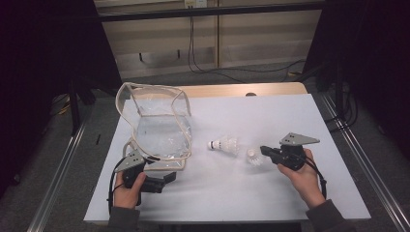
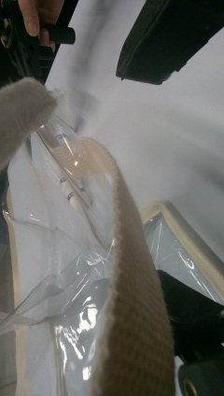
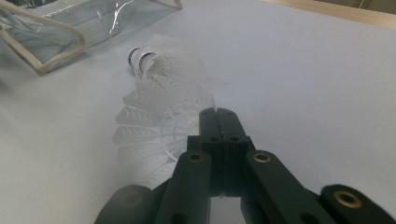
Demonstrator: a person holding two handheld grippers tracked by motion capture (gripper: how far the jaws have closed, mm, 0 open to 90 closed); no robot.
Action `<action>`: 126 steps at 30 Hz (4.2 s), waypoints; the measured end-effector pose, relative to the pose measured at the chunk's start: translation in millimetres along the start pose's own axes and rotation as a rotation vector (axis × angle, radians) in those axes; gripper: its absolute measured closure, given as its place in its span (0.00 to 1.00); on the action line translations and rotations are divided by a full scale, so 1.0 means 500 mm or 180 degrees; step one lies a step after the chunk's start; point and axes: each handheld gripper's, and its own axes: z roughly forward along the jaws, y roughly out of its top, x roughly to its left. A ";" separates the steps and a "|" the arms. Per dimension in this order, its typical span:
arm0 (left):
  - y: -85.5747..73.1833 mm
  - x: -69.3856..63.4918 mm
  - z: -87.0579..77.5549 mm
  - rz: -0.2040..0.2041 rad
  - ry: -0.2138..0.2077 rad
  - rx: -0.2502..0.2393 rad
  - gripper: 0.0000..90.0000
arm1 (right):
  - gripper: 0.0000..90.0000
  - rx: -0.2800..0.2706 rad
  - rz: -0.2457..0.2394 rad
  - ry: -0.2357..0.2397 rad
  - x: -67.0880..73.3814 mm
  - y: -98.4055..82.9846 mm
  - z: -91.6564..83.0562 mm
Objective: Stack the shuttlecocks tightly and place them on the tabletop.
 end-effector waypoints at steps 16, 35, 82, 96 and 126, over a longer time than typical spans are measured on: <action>0.001 -0.001 -0.001 0.0015 0.0019 -0.0003 0.04 | 0.95 0.0042 0.0032 -0.0043 -0.010 -0.009 -0.004; 0.002 0.000 0.001 0.0031 0.0019 0.0003 0.03 | 0.84 0.0026 0.0080 -0.0176 -0.027 -0.015 -0.025; 0.005 -0.001 0.003 0.0040 0.0024 0.0009 0.02 | 0.25 0.0007 0.0350 0.0015 -0.004 -0.018 -0.040; 0.005 -0.001 0.002 0.0024 0.0022 0.0001 0.02 | 0.22 0.0110 0.0448 0.0039 0.002 -0.032 -0.024; 0.005 -0.003 0.000 0.0019 0.0014 -0.0017 0.02 | 0.56 0.0215 0.0371 0.0018 0.007 -0.042 0.001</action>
